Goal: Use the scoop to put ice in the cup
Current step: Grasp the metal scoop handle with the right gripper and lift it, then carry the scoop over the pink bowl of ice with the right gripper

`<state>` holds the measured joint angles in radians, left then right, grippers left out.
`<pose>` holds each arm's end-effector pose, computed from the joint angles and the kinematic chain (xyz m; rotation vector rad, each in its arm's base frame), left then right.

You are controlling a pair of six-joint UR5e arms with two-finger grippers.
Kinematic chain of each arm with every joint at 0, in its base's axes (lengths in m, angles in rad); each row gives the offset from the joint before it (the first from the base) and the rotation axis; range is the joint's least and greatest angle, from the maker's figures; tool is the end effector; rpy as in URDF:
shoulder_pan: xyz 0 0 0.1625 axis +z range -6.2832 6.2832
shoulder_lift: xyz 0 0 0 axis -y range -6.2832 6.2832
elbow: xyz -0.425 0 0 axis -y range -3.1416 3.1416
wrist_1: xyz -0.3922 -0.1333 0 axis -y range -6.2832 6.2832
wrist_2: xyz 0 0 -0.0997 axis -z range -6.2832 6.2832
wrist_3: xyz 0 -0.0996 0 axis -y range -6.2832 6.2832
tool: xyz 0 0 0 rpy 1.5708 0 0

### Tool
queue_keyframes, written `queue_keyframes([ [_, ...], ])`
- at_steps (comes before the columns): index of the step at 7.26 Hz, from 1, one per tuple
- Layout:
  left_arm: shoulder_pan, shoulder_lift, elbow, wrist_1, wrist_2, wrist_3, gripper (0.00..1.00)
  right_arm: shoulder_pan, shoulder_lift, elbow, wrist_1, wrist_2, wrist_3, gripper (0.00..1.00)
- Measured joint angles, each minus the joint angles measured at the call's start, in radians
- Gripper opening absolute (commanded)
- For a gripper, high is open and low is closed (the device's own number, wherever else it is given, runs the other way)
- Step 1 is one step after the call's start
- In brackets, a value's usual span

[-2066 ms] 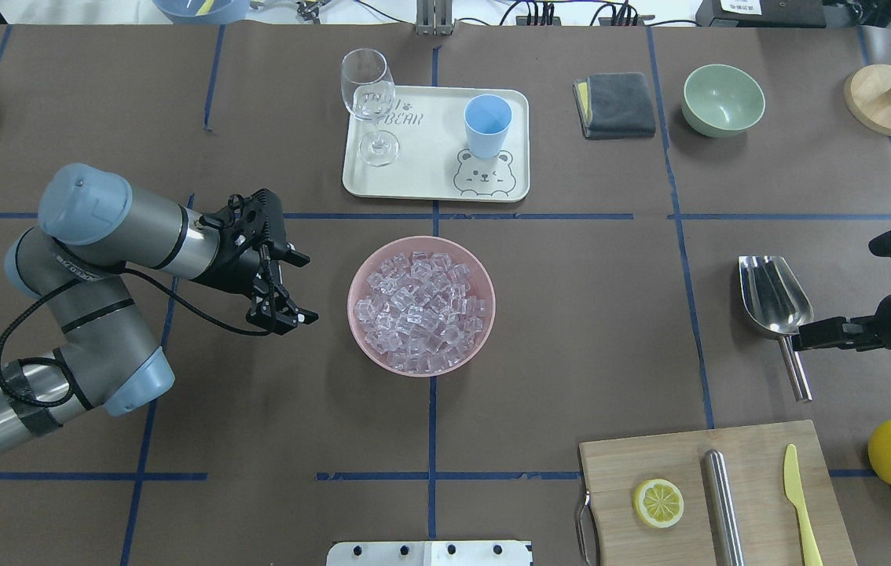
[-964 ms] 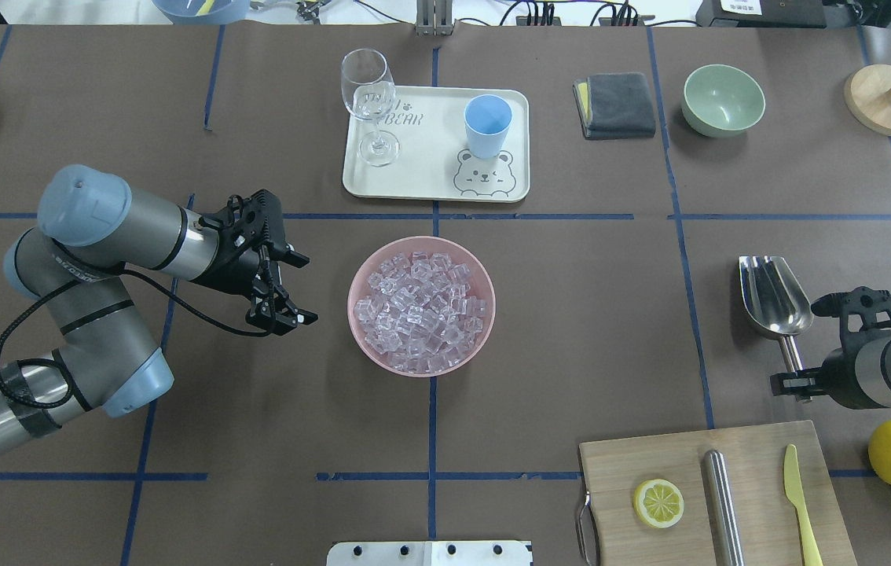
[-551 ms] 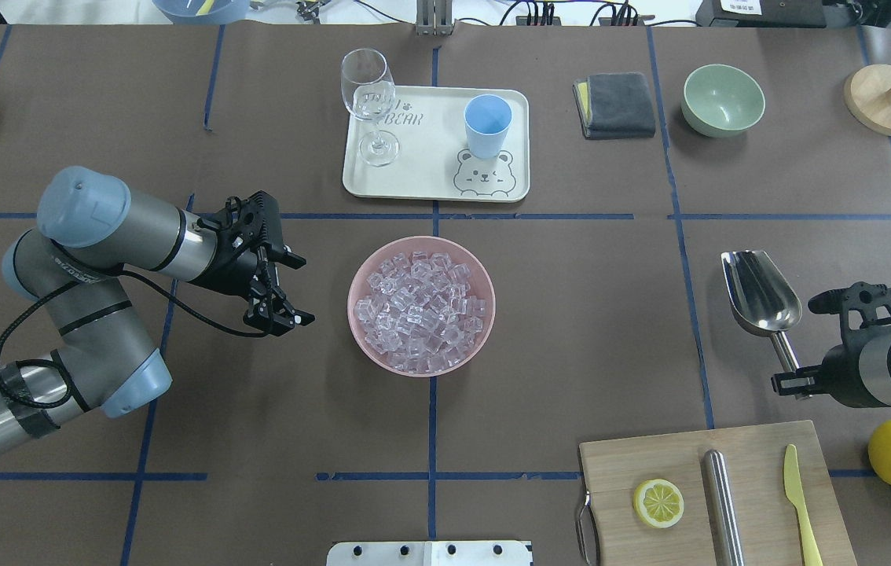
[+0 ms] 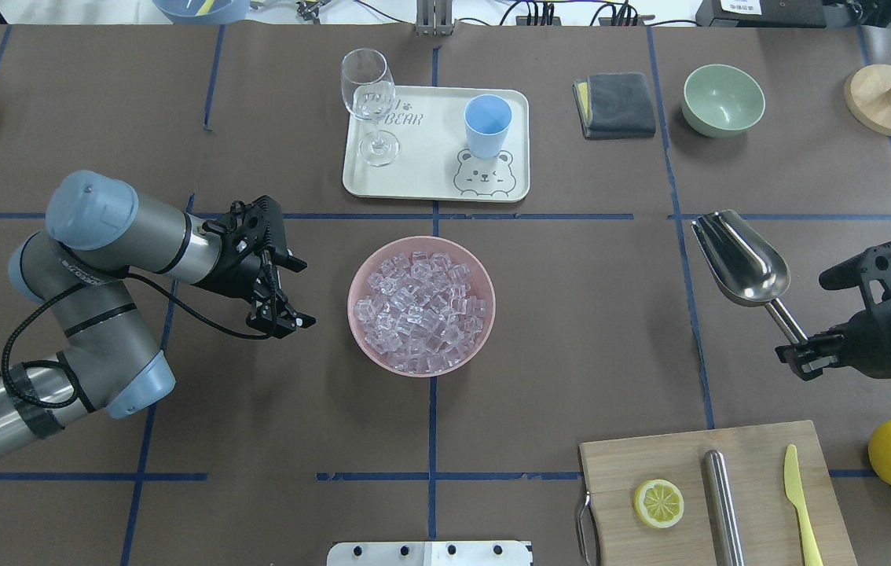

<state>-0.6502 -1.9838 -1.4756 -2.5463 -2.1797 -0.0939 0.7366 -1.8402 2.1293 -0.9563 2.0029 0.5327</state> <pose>0.4704 -0.4536 0.3557 0.8864 1.1208 1.0815 -0.2315 -0.3336 0.4380 0.4392 -0.8807 -0.4721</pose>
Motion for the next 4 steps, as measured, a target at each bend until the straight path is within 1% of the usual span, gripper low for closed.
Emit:
queue_keyframes([
  [1,0.005,-0.005,0.003,0.000,0.000,-0.001,1.00,0.010,0.041,0.003,-0.010,0.029,-0.065,0.00],
  [2,0.009,-0.008,0.005,0.000,0.001,-0.001,1.00,0.008,0.090,0.003,-0.037,0.041,-0.129,0.00],
  [3,0.012,-0.011,0.006,0.000,0.001,-0.001,1.00,0.001,0.151,0.001,-0.083,0.046,-0.220,0.00],
  [4,0.013,-0.012,0.008,0.000,0.001,-0.001,1.00,-0.014,0.228,0.001,-0.164,0.050,-0.293,0.00],
])
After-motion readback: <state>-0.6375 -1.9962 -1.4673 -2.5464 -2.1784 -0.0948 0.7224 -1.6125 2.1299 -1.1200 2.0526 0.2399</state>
